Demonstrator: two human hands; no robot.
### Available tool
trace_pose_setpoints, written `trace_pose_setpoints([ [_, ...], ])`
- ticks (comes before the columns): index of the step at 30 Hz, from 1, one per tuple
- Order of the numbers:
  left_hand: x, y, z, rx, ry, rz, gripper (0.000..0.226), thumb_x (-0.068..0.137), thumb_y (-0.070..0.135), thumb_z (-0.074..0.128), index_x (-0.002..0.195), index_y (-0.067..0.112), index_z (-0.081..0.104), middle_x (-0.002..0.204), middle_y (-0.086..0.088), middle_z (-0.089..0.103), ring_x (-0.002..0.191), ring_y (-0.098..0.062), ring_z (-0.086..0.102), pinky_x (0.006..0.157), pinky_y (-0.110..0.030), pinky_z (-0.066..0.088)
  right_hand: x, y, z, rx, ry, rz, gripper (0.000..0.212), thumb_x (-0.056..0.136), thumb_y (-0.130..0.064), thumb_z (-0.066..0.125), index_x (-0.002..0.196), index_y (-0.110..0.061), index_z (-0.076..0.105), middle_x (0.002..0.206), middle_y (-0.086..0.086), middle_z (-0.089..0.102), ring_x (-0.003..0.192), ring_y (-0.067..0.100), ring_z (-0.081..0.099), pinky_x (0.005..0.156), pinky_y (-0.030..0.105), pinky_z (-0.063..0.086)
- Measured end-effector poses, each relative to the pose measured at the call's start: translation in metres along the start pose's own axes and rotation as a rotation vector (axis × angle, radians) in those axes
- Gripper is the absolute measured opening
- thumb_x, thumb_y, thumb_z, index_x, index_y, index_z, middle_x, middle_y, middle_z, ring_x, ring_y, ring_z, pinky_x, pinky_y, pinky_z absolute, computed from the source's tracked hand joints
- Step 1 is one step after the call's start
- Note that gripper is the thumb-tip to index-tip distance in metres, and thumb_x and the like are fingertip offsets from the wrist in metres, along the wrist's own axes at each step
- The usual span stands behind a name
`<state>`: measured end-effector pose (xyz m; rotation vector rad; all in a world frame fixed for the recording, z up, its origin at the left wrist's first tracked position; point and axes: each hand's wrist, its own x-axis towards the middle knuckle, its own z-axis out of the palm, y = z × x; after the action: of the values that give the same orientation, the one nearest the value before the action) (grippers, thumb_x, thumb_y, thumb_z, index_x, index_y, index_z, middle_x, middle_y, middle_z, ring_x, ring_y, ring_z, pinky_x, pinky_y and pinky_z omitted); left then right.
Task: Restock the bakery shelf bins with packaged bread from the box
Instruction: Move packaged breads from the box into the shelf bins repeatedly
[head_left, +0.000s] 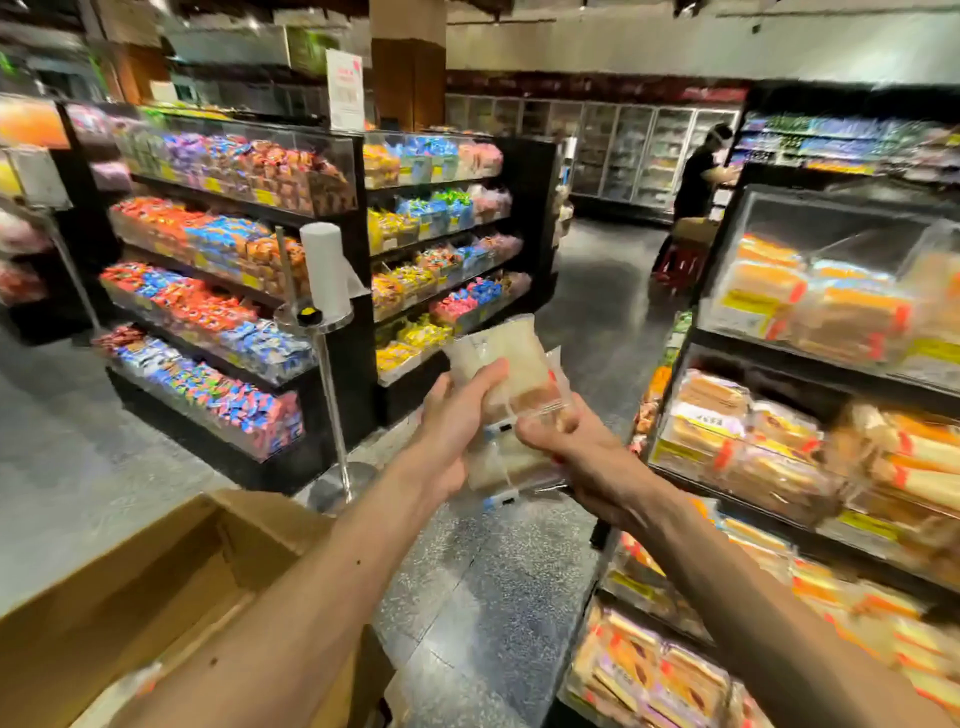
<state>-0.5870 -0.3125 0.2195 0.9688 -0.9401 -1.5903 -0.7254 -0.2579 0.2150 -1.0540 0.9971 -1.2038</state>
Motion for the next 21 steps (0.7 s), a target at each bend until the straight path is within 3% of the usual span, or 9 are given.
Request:
trace_pose_setpoints([
  [3, 0.007, -0.023, 0.076, 0.0, -0.086, -0.05, 0.041, 0.084, 0.031, 0.077, 0.121, 0.019, 0.064, 0.097, -0.009, 0.077, 0.086, -0.027, 0.075, 0.066, -0.041, 0.061, -0.027, -0.023, -0.066, -0.025, 0.095, -0.034, 0.086, 0.065, -0.009, 0.09, 0.137, -0.001, 0.043, 0.123, 0.023, 0.065, 0.093, 0.025, 0.071, 0.066, 0.034, 0.059],
  [5, 0.009, -0.039, 0.121, -0.012, -0.148, -0.085, 0.047, 0.08, 0.031, 0.08, 0.122, 0.018, 0.063, 0.1, -0.011, 0.076, 0.091, -0.03, 0.074, 0.077, -0.05, 0.06, -0.047, -0.037, -0.109, -0.014, 0.147, -0.03, 0.073, 0.068, -0.008, 0.086, 0.132, -0.001, 0.051, 0.113, 0.02, 0.069, 0.084, 0.024, 0.072, 0.063, 0.034, 0.059],
  [8, 0.012, -0.064, 0.182, -0.052, -0.245, -0.159, 0.066, 0.071, 0.028, 0.084, 0.13, 0.012, 0.058, 0.107, -0.018, 0.074, 0.096, -0.035, 0.072, 0.082, -0.06, 0.057, -0.081, -0.054, -0.161, 0.022, 0.197, -0.041, 0.061, 0.069, -0.007, 0.084, 0.125, -0.001, 0.059, 0.115, 0.021, 0.07, 0.091, 0.028, 0.071, 0.075, 0.04, 0.06],
  [10, 0.012, -0.078, 0.217, -0.069, -0.251, -0.204, 0.057, 0.076, 0.02, 0.082, 0.127, 0.01, 0.061, 0.105, -0.019, 0.074, 0.094, -0.036, 0.073, 0.078, -0.057, 0.058, -0.103, -0.062, -0.187, 0.057, 0.243, -0.053, 0.043, 0.076, 0.0, 0.075, 0.117, -0.005, 0.064, 0.108, 0.019, 0.072, 0.086, 0.026, 0.072, 0.071, 0.037, 0.061],
  [12, 0.01, -0.09, 0.247, -0.07, -0.285, -0.256, 0.043, 0.081, 0.015, 0.076, 0.122, 0.008, 0.065, 0.103, -0.019, 0.074, 0.092, -0.034, 0.073, 0.069, -0.048, 0.06, -0.123, -0.067, -0.211, 0.112, 0.305, -0.048, 0.033, 0.084, 0.007, 0.065, 0.115, -0.004, 0.064, 0.1, 0.02, 0.073, 0.075, 0.021, 0.074, 0.057, 0.029, 0.06],
  [13, 0.011, -0.094, 0.259, -0.062, -0.301, -0.277, 0.038, 0.083, 0.015, 0.074, 0.12, 0.008, 0.067, 0.104, -0.017, 0.075, 0.091, -0.032, 0.073, 0.067, -0.043, 0.06, -0.13, -0.067, -0.223, 0.148, 0.353, -0.053, 0.031, 0.087, 0.008, 0.062, 0.116, -0.002, 0.063, 0.101, 0.022, 0.073, 0.076, 0.022, 0.074, 0.057, 0.029, 0.06],
  [16, 0.015, -0.106, 0.283, 0.01, -0.347, -0.336, 0.038, 0.084, 0.024, 0.07, 0.12, 0.011, 0.068, 0.107, -0.012, 0.075, 0.096, -0.029, 0.07, 0.072, -0.037, 0.056, -0.145, -0.06, -0.256, 0.259, 0.449, -0.061, 0.038, 0.082, 0.005, 0.068, 0.119, -0.005, 0.065, 0.12, 0.026, 0.067, 0.109, 0.038, 0.067, 0.094, 0.048, 0.056],
  [18, 0.022, -0.112, 0.294, 0.037, -0.362, -0.38, 0.04, 0.085, 0.024, 0.068, 0.122, 0.01, 0.066, 0.109, -0.012, 0.073, 0.094, -0.03, 0.069, 0.075, -0.039, 0.055, -0.152, -0.055, -0.273, 0.331, 0.498, -0.028, 0.041, 0.076, 0.0, 0.074, 0.116, -0.005, 0.066, 0.113, 0.024, 0.07, 0.102, 0.038, 0.068, 0.089, 0.049, 0.055],
  [21, 0.039, -0.119, 0.308, 0.038, -0.369, -0.405, 0.037, 0.088, 0.014, 0.066, 0.124, 0.006, 0.06, 0.111, -0.018, 0.072, 0.104, -0.035, 0.069, 0.097, -0.053, 0.052, -0.156, -0.051, -0.293, 0.43, 0.571, -0.015, 0.029, 0.078, 0.001, 0.069, 0.106, -0.006, 0.063, 0.092, 0.02, 0.075, 0.093, 0.036, 0.067, 0.089, 0.051, 0.051],
])
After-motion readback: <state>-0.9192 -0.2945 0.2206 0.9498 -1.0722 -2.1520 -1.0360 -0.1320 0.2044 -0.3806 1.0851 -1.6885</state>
